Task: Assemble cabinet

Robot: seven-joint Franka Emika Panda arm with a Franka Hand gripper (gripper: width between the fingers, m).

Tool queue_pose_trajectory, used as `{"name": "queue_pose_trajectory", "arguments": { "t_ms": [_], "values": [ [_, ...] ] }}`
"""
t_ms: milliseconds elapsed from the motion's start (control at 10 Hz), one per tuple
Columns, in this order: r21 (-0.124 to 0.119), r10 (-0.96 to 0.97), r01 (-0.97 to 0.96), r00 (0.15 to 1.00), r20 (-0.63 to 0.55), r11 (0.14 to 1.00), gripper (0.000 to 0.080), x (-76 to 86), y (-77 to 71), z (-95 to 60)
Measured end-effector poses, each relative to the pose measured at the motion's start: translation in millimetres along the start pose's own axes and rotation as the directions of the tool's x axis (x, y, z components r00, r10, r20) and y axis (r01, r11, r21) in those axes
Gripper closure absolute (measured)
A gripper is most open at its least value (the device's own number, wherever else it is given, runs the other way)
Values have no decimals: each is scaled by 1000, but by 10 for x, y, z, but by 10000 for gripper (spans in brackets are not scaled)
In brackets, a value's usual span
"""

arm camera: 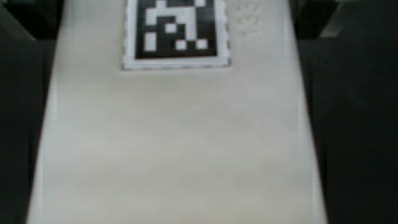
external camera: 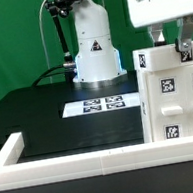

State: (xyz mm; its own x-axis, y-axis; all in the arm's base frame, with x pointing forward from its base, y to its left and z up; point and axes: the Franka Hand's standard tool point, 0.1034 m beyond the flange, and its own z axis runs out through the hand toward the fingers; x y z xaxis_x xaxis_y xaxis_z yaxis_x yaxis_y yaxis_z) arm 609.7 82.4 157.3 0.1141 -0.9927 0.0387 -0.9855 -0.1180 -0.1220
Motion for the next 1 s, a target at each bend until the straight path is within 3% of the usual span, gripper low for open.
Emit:
{"name": "queue_pose_trajectory", "arguments": {
  "t_ms": [500,800,900,1000],
  "values": [
    [-20,355,-354,934,34,935,240,-22,16,-12],
    [-27,404,-403,913,58,915,239,-43,7,-24],
    [-26,381,-380,923,59,925,185,-44,8,-21],
    [-27,378,-377,924,59,926,185,-54,13,-10]
  ]
}}
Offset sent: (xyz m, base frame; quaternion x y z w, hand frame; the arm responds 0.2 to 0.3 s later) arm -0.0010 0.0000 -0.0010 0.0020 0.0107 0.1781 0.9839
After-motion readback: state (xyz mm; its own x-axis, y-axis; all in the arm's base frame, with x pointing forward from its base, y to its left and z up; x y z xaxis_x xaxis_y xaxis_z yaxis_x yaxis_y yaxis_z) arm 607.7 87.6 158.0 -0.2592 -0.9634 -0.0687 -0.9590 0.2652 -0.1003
